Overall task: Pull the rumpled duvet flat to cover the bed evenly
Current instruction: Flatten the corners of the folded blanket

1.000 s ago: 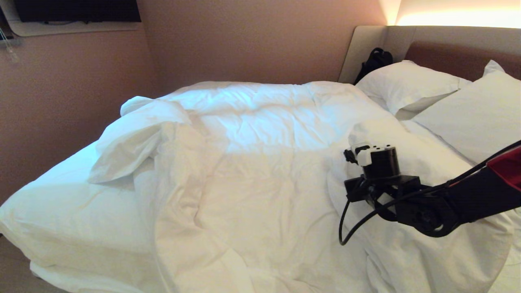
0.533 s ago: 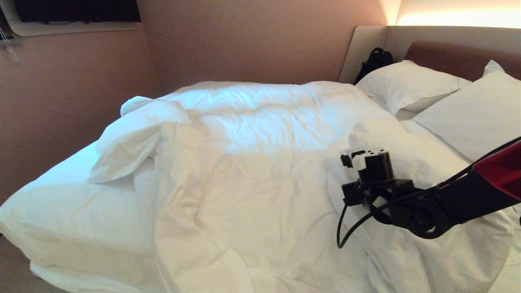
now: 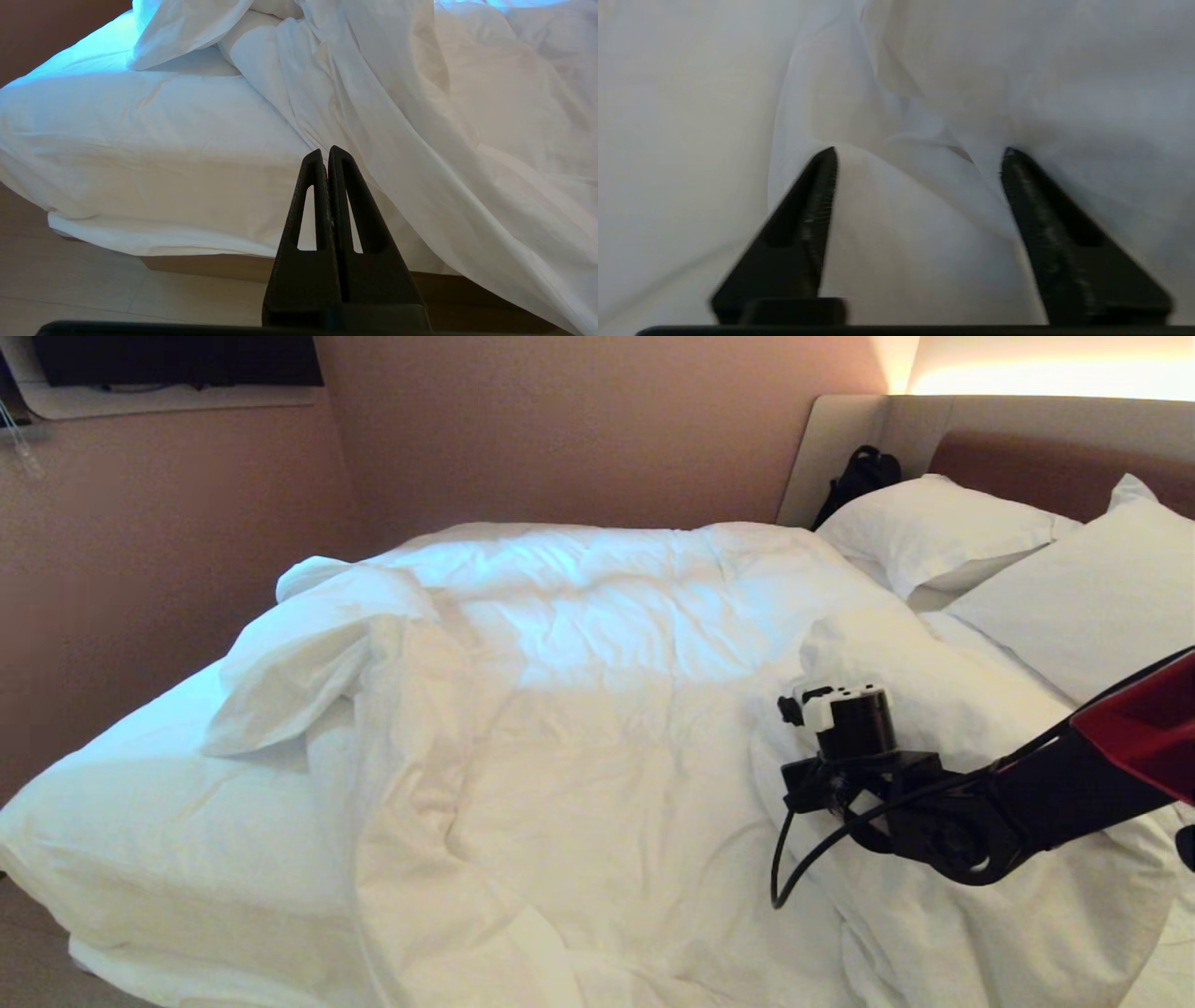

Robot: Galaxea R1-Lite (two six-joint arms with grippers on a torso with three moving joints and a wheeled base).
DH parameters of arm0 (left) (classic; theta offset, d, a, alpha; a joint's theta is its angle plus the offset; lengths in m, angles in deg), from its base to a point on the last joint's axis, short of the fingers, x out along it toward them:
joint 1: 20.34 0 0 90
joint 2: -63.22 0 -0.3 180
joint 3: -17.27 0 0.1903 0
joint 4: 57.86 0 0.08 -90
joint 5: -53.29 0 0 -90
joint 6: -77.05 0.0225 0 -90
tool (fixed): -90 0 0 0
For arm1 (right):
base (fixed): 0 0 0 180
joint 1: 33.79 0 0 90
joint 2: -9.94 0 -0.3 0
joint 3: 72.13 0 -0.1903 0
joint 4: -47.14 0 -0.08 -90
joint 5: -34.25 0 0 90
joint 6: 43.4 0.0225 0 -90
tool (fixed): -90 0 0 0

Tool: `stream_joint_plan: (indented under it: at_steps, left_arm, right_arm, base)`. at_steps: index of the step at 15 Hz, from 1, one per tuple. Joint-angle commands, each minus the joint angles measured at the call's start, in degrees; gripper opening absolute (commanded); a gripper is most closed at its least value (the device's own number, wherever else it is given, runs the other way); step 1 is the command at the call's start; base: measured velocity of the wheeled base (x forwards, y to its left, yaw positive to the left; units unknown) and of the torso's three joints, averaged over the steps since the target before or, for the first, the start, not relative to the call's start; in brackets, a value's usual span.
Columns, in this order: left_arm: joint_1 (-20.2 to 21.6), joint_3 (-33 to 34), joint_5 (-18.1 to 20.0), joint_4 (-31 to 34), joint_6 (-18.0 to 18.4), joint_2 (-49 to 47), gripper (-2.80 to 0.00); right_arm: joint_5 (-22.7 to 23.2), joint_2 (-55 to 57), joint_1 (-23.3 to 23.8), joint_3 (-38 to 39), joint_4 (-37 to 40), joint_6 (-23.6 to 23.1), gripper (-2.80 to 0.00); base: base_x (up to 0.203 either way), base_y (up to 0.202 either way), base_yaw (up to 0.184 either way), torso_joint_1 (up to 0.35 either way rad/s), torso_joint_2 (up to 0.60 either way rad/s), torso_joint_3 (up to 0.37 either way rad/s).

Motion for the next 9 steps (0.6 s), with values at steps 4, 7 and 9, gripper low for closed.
stream_joint_plan:
  at_steps: [4, 7, 9]
  left_arm:
    - [0.02, 0.01, 0.07, 0.03, 0.00, 0.02, -2.80]
    - [0.02, 0.01, 0.07, 0.03, 0.00, 0.02, -2.80]
    - [0.02, 0.01, 0.05, 0.03, 0.00, 0.02, -2.80]
  right_arm:
    - [-0.13, 0.42, -0.02, 0.01, -0.24, -0.01, 0.00]
    - [-0.18, 0.52, -0.02, 0.01, -0.24, 0.02, 0.00]
    - [-0.18, 0.63, -0.02, 0.01, -0.24, 0.02, 0.00]
  base:
    - [0.000, 0.000, 0.000, 0.000, 0.00, 0.000]
    - [0.000, 0.000, 0.000, 0.000, 0.00, 0.000]
    - [0.000, 0.000, 0.000, 0.000, 0.00, 0.000]
